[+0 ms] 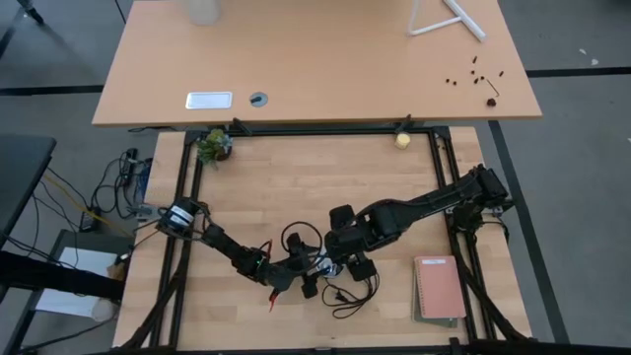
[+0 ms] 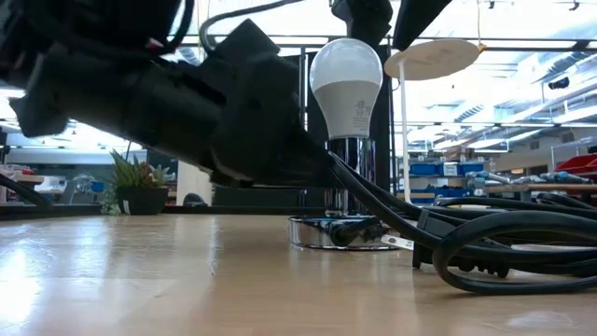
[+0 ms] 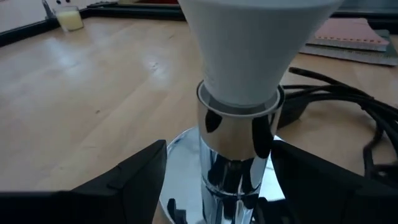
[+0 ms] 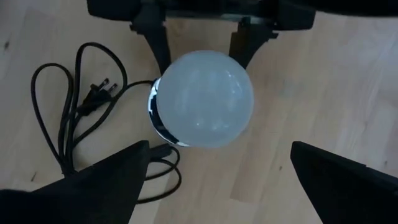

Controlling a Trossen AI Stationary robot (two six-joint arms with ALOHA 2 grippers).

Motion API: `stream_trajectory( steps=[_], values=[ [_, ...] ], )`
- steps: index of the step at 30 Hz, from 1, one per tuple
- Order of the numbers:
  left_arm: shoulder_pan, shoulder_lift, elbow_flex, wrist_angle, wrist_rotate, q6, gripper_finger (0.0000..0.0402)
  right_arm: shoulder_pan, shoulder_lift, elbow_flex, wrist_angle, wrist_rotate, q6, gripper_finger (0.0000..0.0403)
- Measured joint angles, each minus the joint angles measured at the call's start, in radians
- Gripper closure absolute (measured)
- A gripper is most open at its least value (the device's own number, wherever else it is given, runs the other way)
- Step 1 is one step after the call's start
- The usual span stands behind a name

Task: Screw lightbulb
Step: Insert the lightbulb into the lamp

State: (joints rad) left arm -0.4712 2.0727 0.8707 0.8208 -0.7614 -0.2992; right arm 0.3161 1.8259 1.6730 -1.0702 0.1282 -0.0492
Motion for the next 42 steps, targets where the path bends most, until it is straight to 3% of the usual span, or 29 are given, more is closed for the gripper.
stream_trajectory(
  steps=[11,31,42],
  values=[
    [0.009,0.101,0.003,0.184,0.015,0.037,0.0133,0.0,0.0,0.0,0.053,-0.013,0.018,0.0004],
    [0.033,0.122,0.038,0.185,0.015,0.057,0.0206,0.005,0.006,0.0,0.111,-0.016,0.023,0.0004],
    [0.033,0.122,0.037,0.184,0.013,0.052,0.0211,0.0,0.039,0.01,0.108,0.001,0.047,0.0004]
  ],
)
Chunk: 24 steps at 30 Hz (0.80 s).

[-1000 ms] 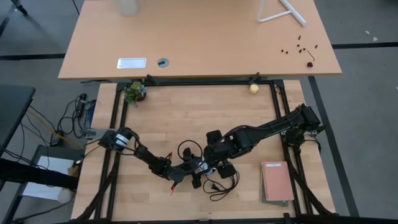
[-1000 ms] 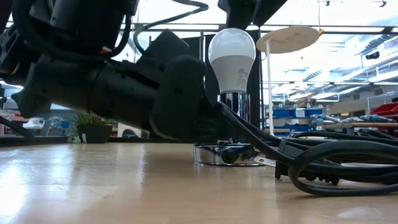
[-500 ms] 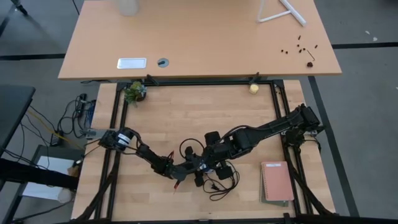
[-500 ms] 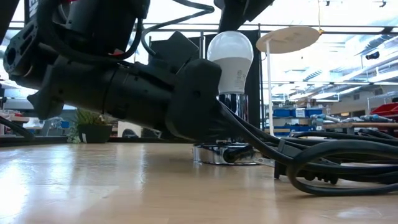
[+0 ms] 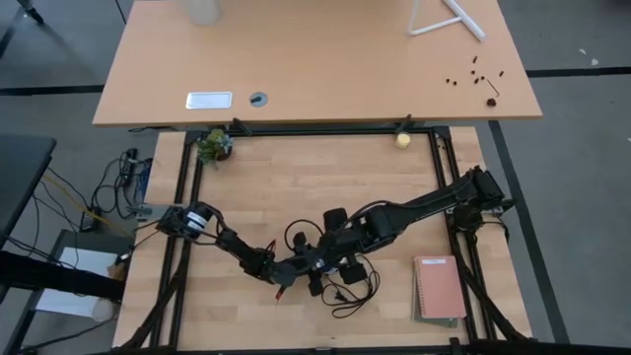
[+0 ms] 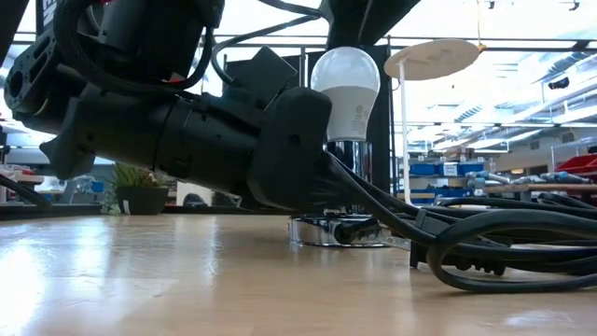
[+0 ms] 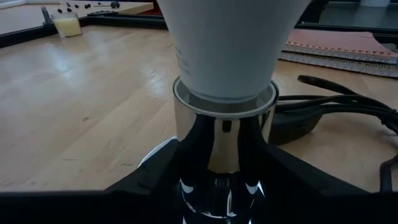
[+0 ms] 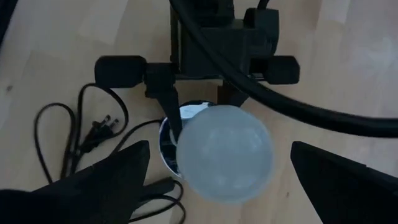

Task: Screw lightbulb
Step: Insert the lightbulb into the lamp

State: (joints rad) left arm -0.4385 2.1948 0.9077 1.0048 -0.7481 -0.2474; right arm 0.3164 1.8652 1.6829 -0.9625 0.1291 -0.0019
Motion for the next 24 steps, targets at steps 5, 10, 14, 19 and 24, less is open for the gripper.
stream_trajectory(
  steps=[5,10,14,19,24],
  values=[
    [0.001,0.0,0.0,-0.001,-0.006,0.004,0.0212,0.0,0.055,0.061,-0.05,0.004,0.001,0.0004],
    [0.002,0.0,0.0,-0.003,-0.006,-0.004,0.0212,-0.016,0.101,0.1,-0.098,0.0,-0.002,0.0004],
    [0.002,0.0,0.0,-0.006,-0.006,-0.021,0.0212,-0.021,0.134,0.112,-0.088,0.0,-0.041,0.0004],
    [0.002,0.0,-0.001,-0.008,-0.005,-0.022,0.0212,-0.019,0.174,0.113,-0.078,-0.008,-0.085,0.0004],
    [0.002,0.0,-0.001,-0.009,-0.002,-0.022,0.0212,-0.021,0.18,0.113,-0.078,-0.009,-0.083,0.0013]
  ],
)
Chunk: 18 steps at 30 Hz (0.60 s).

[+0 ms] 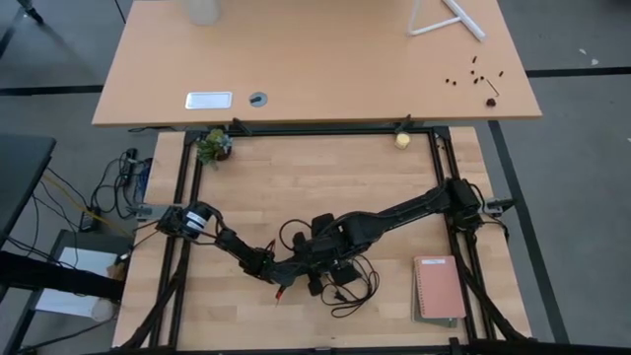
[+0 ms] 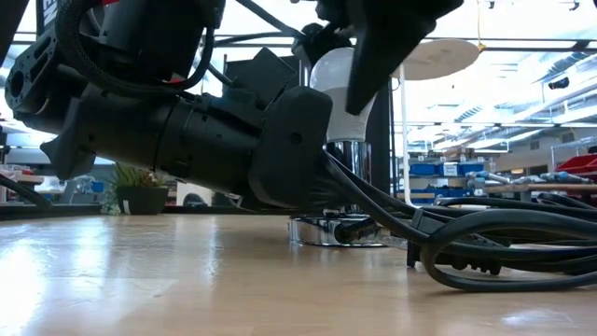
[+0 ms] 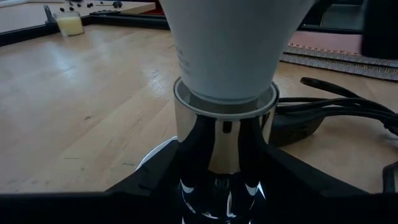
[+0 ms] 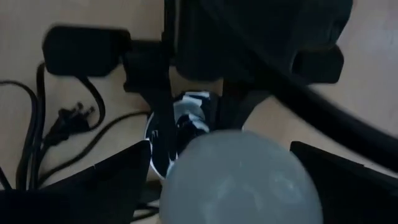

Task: Screw lightbulb
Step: Insert the lightbulb into the lamp

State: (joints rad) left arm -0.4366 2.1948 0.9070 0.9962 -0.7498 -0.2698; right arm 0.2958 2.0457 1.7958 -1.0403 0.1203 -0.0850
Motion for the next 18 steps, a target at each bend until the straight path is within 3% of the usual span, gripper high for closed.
stream_trajectory(
  steps=[13,18],
  values=[
    [0.0,0.0,0.0,-0.005,0.0,-0.004,0.0212,0.0,0.021,0.0,0.004,-0.006,0.003,0.0127],
    [0.0,0.0,0.0,-0.006,0.0,-0.005,0.0208,0.0,0.022,0.0,0.003,-0.006,0.02,0.0146]
  ],
)
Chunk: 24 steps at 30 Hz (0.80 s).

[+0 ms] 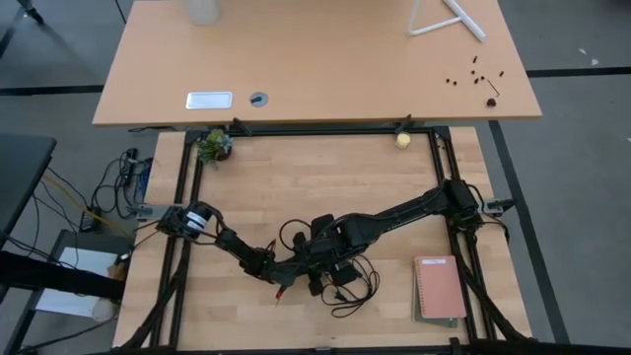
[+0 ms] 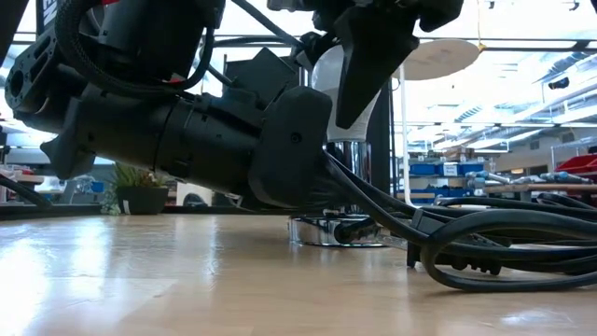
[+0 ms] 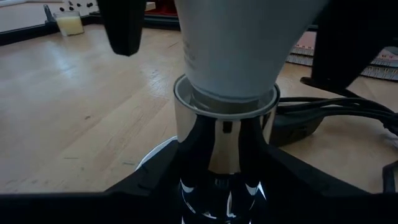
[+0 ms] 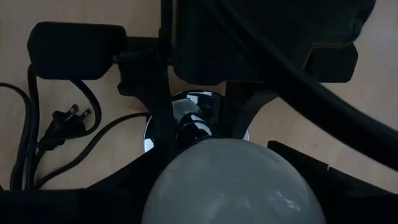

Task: Screw lightbulb
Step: Insert the lightbulb into the lamp

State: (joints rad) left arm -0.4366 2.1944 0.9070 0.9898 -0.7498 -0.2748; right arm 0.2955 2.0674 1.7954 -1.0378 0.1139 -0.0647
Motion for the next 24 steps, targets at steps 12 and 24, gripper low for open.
stream_trajectory(
  steps=[12,24],
  values=[
    [0.0,0.0,0.0,0.005,-0.003,-0.025,0.0207,-0.032,0.002,0.0,-0.028,-0.011,0.259,0.0137],
    [0.0,0.0,0.0,0.004,-0.018,-0.056,0.0206,-0.035,0.009,0.0,-0.032,0.0,0.606,0.0128]
  ],
)
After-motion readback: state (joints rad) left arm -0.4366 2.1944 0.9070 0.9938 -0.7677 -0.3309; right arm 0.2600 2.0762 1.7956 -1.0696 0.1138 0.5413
